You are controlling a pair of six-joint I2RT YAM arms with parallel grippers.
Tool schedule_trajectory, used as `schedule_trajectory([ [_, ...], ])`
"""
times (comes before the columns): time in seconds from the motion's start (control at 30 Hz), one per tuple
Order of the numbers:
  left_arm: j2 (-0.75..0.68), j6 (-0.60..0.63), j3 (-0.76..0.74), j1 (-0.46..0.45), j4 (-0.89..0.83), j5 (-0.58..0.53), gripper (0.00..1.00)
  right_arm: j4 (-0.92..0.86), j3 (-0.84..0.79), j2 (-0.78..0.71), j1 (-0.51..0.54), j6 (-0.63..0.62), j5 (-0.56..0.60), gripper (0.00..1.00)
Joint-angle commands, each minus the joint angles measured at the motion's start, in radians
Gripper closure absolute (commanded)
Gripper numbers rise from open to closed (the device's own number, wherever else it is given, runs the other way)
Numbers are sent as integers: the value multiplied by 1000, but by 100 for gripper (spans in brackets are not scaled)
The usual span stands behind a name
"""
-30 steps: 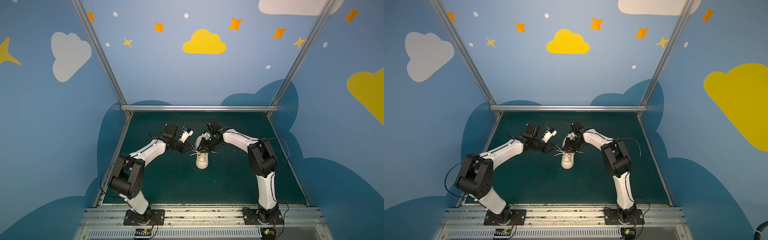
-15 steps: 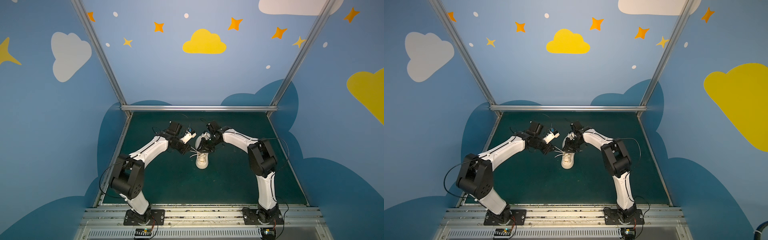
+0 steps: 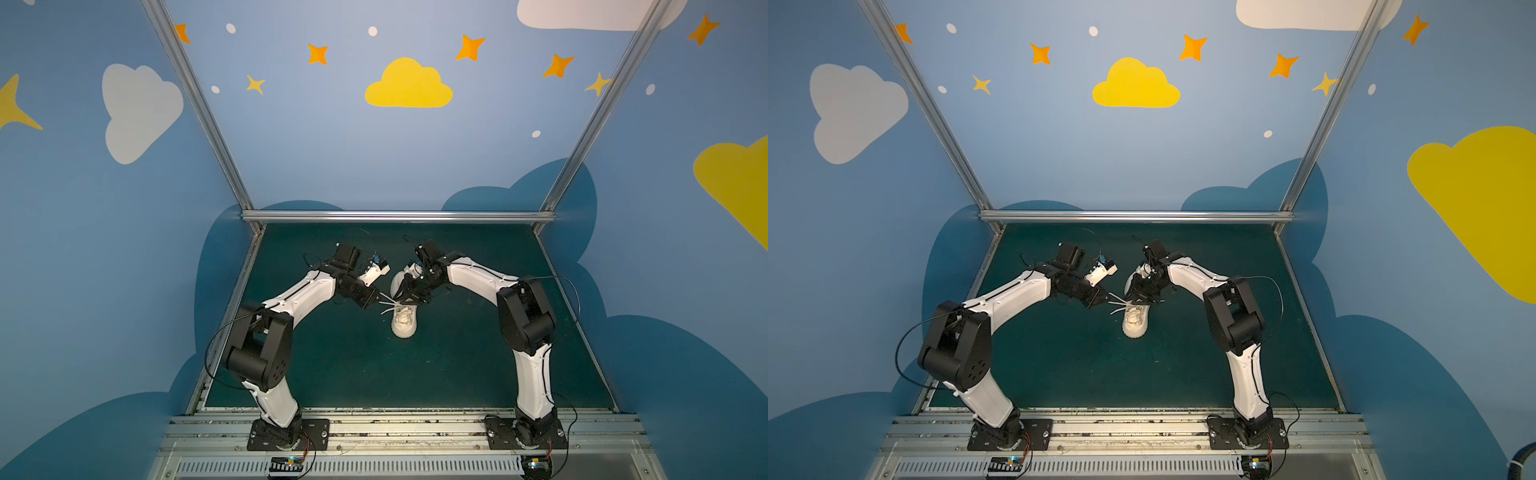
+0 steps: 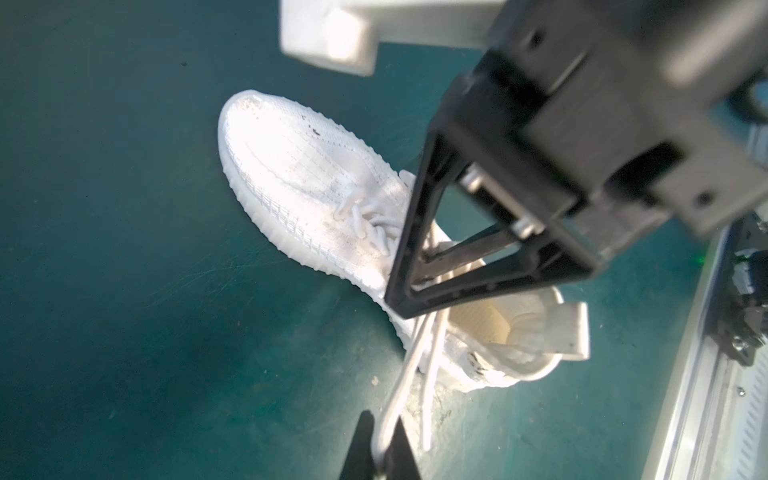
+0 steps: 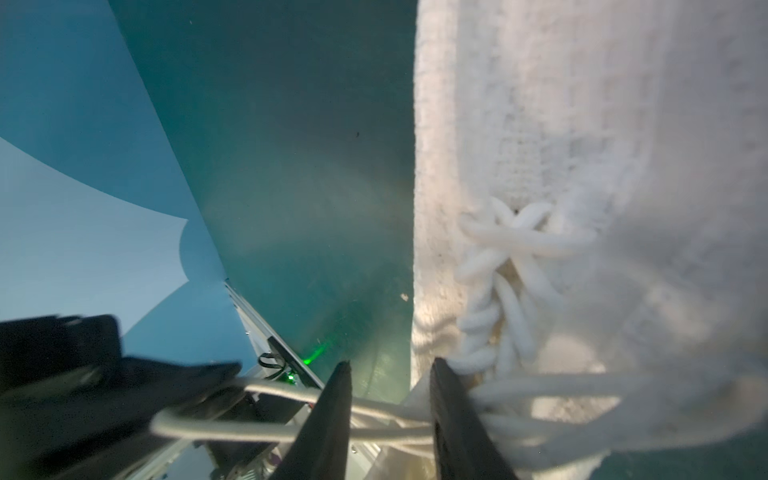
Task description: Tie the shoes
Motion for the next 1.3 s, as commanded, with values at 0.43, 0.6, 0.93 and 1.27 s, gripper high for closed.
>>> schedule_trajectory([
  [0.43, -10, -235, -53, 94, 173, 232, 42, -45, -12, -104, -103, -13, -28, 62],
  [0.6, -31, -295, -112, 48, 216, 227, 37, -54, -2, -51, -109, -32, -25, 61],
  [0.93, -48, -368, -186, -2, 286, 179, 36, -202, 125, 89, -114, -157, 20, 55],
  [1.27, -85, -378, -191, -11, 275, 135, 38, -165, 0, -15, -117, -174, 59, 89],
])
